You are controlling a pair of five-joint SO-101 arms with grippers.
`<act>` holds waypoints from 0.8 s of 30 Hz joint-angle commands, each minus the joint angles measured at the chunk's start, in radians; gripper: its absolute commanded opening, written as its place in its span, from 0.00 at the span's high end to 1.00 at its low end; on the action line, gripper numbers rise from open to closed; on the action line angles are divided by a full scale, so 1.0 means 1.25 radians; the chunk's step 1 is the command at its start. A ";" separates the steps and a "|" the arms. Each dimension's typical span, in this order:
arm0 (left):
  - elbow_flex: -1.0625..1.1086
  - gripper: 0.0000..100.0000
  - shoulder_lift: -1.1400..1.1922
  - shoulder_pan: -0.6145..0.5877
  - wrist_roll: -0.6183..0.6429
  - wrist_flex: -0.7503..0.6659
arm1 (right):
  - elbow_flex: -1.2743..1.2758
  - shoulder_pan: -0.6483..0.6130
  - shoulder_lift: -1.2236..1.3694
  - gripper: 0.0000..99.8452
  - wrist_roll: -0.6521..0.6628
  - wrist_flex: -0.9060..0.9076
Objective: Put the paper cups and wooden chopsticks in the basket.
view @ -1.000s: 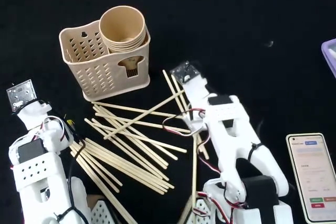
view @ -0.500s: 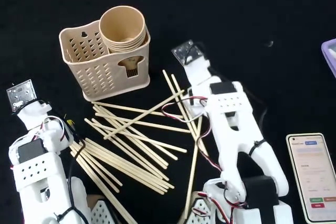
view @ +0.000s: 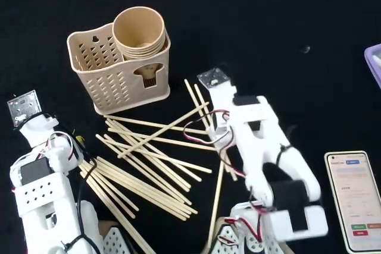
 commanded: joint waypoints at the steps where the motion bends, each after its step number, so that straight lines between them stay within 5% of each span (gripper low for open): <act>1: -0.013 0.78 -0.009 -0.006 0.009 -0.011 | -0.036 0.000 0.050 0.84 -0.009 -0.018; 6: -0.015 0.78 -0.009 -0.006 0.009 -0.011 | -0.044 -0.004 0.053 0.99 -0.006 -0.018; 24: -0.017 0.78 -0.009 -0.006 0.009 -0.011 | -0.517 -0.034 0.105 0.99 0.022 0.107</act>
